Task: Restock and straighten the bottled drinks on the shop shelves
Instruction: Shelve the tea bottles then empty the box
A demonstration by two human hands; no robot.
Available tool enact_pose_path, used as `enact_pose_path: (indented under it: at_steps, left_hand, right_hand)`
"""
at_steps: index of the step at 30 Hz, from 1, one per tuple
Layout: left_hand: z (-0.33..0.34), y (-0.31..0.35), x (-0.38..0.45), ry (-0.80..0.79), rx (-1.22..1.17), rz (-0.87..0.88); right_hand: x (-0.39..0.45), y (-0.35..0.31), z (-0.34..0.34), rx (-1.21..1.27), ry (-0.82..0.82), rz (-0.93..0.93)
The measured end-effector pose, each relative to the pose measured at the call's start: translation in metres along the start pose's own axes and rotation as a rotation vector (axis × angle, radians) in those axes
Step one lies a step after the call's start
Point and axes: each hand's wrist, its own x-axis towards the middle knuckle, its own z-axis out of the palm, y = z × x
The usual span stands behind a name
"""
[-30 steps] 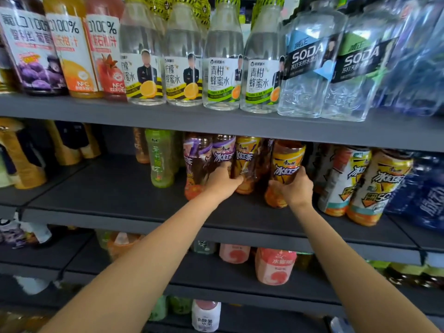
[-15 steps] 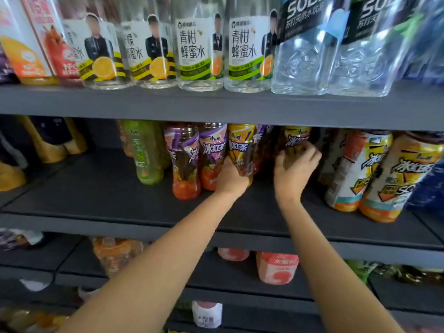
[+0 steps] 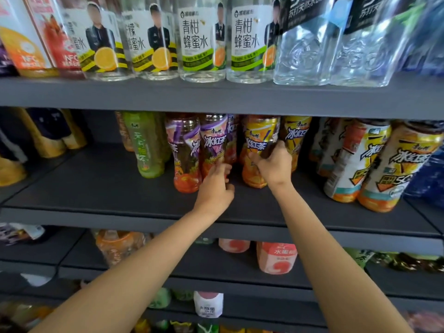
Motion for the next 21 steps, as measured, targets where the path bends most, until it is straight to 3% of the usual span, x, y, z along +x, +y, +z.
enact_pose_path:
  at_steps: [4, 11, 14, 16, 18, 21]
  left_hand:
    - [0.008, 0.002, -0.001, -0.032, -0.008, 0.034]
    - [0.009, 0.0, -0.011, -0.026, -0.024, 0.104]
    - [-0.005, -0.016, -0.026, 0.028, -0.082, 0.102]
    - [-0.021, -0.035, -0.042, 0.085, -0.098, 0.105]
    - [-0.045, -0.064, -0.067, 0.144, -0.122, 0.078]
    - [-0.087, -0.134, -0.125, 0.167, -0.087, -0.039]
  right_hand:
    - [-0.002, 0.017, -0.035, -0.038, 0.129, 0.095]
    - [0.006, 0.02, -0.055, -0.09, 0.089, 0.2]
    - [-0.028, 0.0, -0.038, -0.116, 0.378, 0.02]
    - [-0.059, -0.02, -0.012, -0.08, 0.446, -0.157]
    - [-0.09, -0.041, 0.023, -0.02, 0.312, -0.237]
    - [-0.144, -0.073, 0.09, -0.013, -0.059, -0.284]
